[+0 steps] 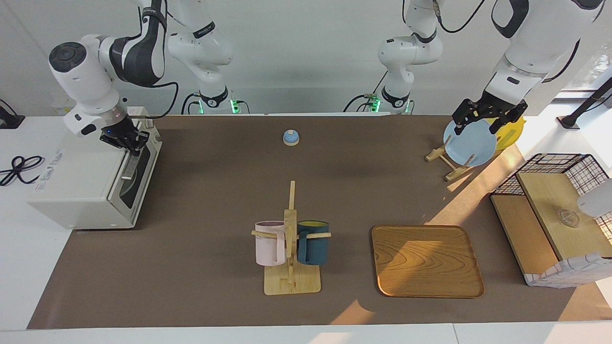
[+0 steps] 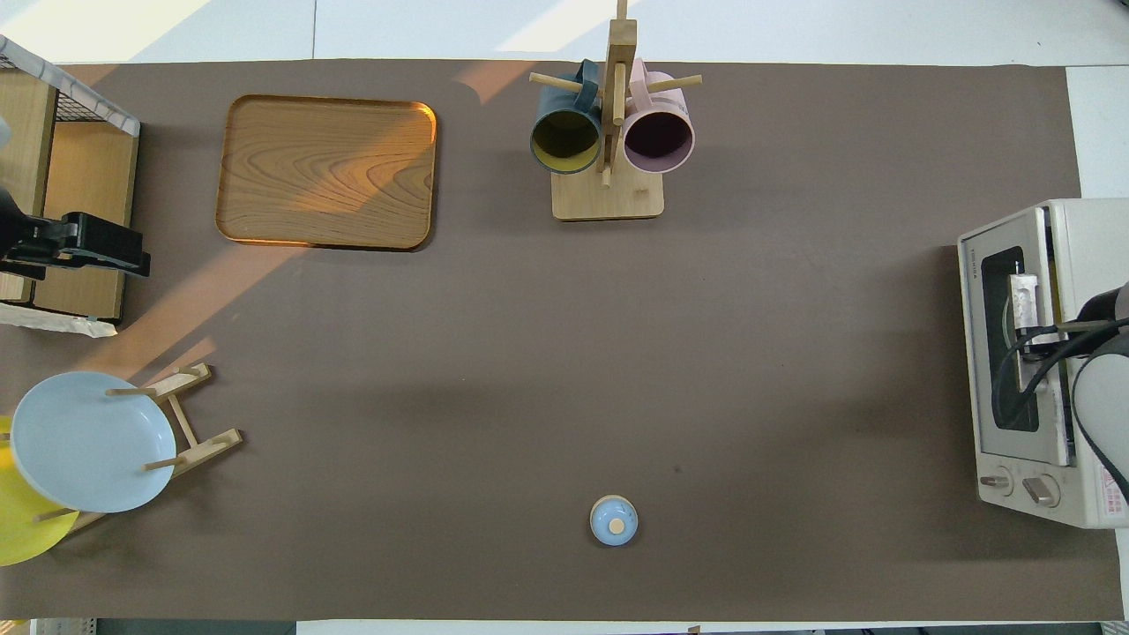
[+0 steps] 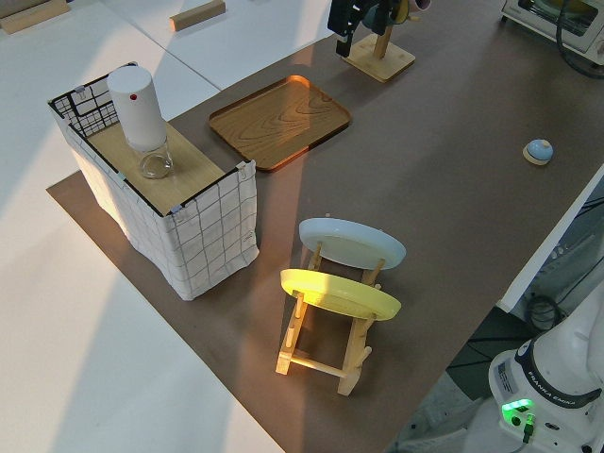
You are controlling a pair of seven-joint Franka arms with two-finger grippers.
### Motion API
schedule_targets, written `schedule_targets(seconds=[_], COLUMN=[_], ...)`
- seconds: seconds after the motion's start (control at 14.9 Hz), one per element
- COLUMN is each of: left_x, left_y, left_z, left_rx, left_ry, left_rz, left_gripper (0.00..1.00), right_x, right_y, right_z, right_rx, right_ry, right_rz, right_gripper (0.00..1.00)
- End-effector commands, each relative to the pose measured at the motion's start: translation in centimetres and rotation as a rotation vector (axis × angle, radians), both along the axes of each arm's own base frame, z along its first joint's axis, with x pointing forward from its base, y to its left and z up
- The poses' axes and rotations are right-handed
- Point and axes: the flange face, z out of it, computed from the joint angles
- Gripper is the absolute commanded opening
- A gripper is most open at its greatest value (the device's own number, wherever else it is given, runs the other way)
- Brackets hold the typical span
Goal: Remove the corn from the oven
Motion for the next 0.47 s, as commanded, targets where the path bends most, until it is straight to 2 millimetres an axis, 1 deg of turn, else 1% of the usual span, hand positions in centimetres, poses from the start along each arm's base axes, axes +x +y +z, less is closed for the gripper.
schedule_targets(seconds=[0.0, 0.13, 0.27, 0.4], left_x=[-0.4, -0.4, -0.4, -0.5], left_y=[0.2, 0.0, 0.2, 0.3], left_z=[0.2, 0.2, 0.2, 0.3], left_rx=[0.009, 0.009, 0.01, 0.01], left_ry=[-0.006, -0.006, 0.001, 0.0], left_rz=[-0.002, -0.005, -0.004, -0.001], left_gripper=[1.0, 1.0, 1.0, 1.0], right_x=[1.0, 1.7, 2.1, 2.4], right_y=[2.8, 5.5, 5.8, 6.4], right_z=[-3.7, -5.1, -6.5, -8.9], right_rx=[0.004, 0.001, 0.003, 0.008], right_ry=[0.016, 0.015, 0.016, 0.016], right_rz=[0.006, 0.013, 0.017, 0.032], right_gripper=[0.0, 0.0, 0.0, 0.0])
